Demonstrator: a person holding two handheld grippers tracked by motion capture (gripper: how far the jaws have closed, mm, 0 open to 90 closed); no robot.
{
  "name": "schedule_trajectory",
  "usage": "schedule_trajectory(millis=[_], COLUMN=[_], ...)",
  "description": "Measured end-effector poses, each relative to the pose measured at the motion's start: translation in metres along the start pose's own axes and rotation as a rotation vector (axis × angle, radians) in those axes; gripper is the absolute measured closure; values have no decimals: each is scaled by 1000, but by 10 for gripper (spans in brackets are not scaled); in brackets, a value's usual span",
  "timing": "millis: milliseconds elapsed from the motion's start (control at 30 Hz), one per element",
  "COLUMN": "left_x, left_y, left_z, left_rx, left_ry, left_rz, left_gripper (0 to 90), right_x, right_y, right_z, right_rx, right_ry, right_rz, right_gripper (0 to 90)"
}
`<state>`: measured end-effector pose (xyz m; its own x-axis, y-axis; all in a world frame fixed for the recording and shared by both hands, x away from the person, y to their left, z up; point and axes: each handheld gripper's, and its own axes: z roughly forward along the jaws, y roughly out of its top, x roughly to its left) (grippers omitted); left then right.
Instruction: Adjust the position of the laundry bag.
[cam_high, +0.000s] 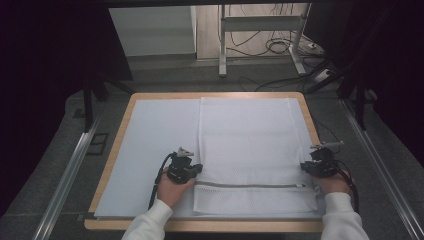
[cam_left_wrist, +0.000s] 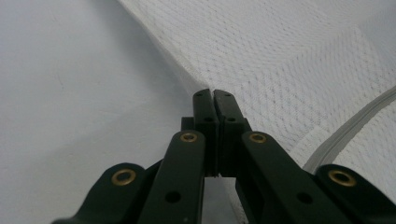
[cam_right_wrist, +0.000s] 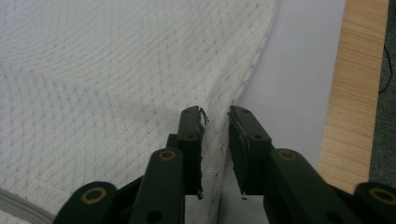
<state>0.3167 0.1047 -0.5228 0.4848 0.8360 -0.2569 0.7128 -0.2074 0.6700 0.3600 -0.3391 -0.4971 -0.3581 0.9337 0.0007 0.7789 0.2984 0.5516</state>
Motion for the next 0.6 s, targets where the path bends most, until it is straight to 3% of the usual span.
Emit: schedule_trajectory(millis=[167,600], left_x=[0,2], left_y=[0,1], left_z=[-1,-4], left_rx=[-3,-12], left_ry=[-5,-8], left_rz=[-3,-8], left_gripper=[900,900], right_x=[0,0], right_y=[-1,0], right_z=[0,-3], right_rx=[-7,-32], right_ry=[0,17], right_rz=[-7,-8], right_gripper=[828,871])
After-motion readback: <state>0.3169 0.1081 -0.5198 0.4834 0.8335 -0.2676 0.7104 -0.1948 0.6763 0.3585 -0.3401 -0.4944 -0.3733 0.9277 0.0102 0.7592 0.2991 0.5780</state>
